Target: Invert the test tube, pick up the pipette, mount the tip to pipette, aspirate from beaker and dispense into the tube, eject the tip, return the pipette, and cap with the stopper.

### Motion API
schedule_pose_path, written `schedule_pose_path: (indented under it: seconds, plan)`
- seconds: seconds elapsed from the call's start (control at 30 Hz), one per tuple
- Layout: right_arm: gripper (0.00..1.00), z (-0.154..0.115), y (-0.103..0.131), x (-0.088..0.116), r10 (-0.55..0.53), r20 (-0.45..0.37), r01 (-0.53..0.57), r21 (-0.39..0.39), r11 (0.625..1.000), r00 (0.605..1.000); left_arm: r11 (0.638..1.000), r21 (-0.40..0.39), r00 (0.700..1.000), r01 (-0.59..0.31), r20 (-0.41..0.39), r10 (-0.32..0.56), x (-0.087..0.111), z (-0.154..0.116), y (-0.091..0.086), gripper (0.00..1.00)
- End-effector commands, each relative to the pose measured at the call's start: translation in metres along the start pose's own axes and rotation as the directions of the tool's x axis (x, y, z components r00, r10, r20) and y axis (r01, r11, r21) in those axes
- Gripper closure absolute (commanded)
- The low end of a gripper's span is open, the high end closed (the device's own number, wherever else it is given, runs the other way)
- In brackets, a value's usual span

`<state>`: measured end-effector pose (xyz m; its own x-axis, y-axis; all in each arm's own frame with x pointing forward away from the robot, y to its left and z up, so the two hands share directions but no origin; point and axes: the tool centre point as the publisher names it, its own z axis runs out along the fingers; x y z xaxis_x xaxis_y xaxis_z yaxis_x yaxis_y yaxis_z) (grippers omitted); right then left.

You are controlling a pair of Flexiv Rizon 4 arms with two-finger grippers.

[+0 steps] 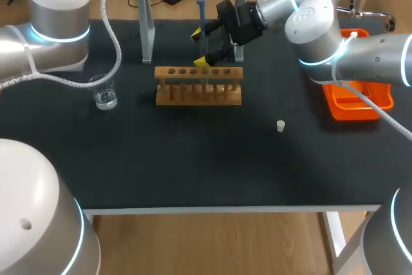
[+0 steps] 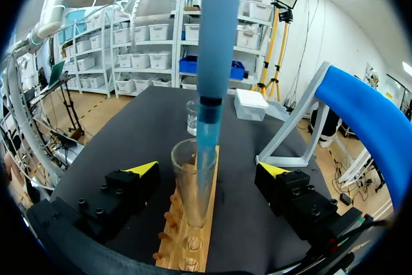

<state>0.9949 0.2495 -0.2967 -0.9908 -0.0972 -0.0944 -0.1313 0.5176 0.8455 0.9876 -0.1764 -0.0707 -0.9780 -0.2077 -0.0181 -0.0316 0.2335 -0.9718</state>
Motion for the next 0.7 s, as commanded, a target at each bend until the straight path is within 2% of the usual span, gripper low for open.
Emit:
schedule_pose_path:
  seconds: [0.03,0.7]
  plan:
    - [0.0,-0.0013,0.0003,-0.0008,0.001,-0.004,-0.001,0.003,1.0,1.0,1.0,-0.005,1.0,-0.005,0.003,0.005,0.0005,0.003,0.002,1.0]
    - [0.0,-0.0013,0.0003,-0.0008,0.001,-0.004,-0.001,0.003,1.0,1.0,0.998,-0.043,0.999,-0.047,0.005,0.047,0.0035,0.0104,0.0062,1.0]
